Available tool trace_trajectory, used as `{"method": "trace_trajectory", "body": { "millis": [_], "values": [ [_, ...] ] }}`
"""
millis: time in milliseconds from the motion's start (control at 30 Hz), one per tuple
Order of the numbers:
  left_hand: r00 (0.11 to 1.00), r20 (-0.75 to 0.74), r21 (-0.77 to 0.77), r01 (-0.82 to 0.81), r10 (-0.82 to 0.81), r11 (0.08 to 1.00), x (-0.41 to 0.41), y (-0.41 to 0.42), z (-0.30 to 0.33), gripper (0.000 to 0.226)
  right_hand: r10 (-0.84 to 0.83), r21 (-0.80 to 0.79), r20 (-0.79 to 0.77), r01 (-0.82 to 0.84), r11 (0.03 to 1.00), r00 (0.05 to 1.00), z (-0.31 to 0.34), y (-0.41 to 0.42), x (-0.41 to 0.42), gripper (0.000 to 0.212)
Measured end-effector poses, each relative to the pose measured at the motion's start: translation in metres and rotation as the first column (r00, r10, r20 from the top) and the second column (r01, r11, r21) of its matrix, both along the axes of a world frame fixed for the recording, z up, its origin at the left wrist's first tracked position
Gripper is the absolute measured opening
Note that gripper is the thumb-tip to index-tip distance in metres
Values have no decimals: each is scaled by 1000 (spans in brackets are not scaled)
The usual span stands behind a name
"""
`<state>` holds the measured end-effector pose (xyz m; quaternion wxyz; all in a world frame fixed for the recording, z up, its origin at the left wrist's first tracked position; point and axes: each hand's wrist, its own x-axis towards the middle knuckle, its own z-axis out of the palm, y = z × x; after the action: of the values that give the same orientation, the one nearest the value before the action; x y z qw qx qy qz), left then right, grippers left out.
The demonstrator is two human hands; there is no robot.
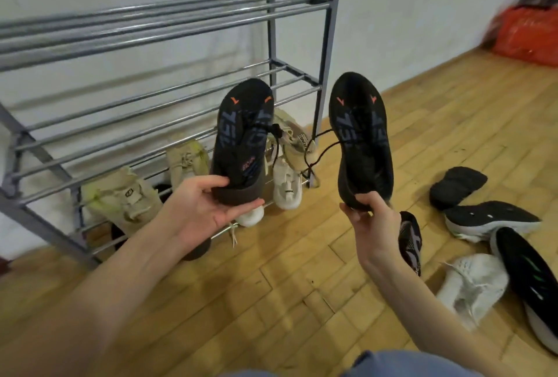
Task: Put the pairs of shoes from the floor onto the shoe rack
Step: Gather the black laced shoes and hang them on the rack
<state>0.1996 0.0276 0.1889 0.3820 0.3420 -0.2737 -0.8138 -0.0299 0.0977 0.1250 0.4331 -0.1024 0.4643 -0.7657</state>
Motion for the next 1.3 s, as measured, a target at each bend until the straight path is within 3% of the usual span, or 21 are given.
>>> {"method": "trace_trajectory", "body": {
  "millis": [333, 533, 733, 933, 1300],
  "values": [
    [999, -9, -92, -40, 40, 995, 5, -13, 24, 67, 160, -155, -64, -168, 973, 985, 62, -25, 10, 19],
    [993, -22, -91, -120, 119, 989, 4, -32, 43, 45, 218, -168, -54, -224, 960, 974, 87, -62, 3, 17],
    [987, -18, -88, -160, 159, 983, -13, -56, 52, 37, 297, -82, -92, -305, 949, 950, 107, -125, -6, 27],
    [972, -27, -79, -237, 235, 968, -41, -79, 53, 13, 367, 7, -115, -369, 929, 923, 113, -179, -4, 31],
    [938, -4, 2, -347, 347, 938, -74, -132, 46, 21, 347, 121, -87, -336, 934, 934, 100, -227, -13, 38]
  ]
}}
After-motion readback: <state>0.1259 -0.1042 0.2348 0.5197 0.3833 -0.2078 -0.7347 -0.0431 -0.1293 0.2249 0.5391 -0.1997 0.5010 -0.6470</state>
